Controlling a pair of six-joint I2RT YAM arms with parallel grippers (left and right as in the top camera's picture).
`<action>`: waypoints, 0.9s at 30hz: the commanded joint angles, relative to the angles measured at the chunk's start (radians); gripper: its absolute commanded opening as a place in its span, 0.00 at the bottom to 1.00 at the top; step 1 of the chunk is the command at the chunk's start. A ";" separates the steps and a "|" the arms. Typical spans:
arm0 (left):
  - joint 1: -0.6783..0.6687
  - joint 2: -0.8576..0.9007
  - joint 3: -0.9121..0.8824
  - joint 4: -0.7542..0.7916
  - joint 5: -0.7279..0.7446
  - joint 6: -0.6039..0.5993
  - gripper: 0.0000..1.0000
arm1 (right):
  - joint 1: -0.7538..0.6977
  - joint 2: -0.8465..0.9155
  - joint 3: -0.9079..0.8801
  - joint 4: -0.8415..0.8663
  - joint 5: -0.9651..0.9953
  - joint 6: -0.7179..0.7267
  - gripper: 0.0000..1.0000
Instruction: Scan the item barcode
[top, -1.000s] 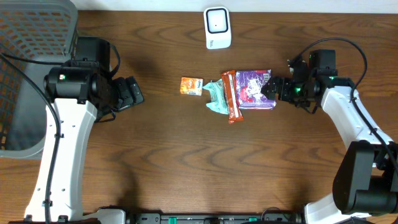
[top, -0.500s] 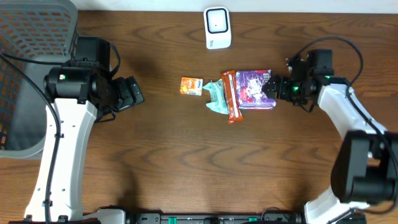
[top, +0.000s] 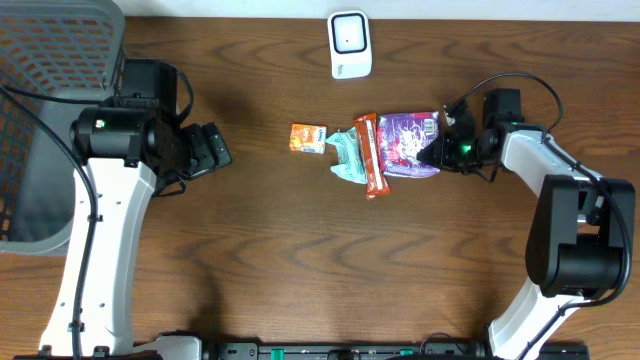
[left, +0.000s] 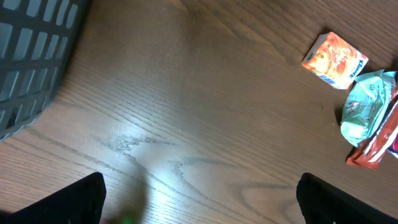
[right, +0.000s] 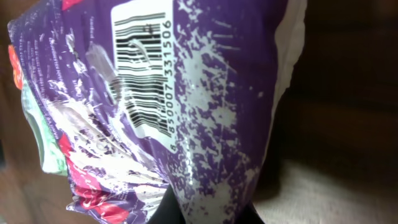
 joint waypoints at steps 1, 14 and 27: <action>0.002 0.006 -0.003 -0.003 -0.010 -0.009 0.98 | -0.004 -0.075 0.013 -0.061 0.098 -0.014 0.01; 0.002 0.006 -0.003 -0.003 -0.010 -0.009 0.98 | 0.060 -0.384 0.105 -0.336 1.060 0.226 0.01; 0.002 0.006 -0.003 -0.003 -0.010 -0.009 0.98 | 0.167 -0.164 0.057 -0.315 1.359 0.262 0.02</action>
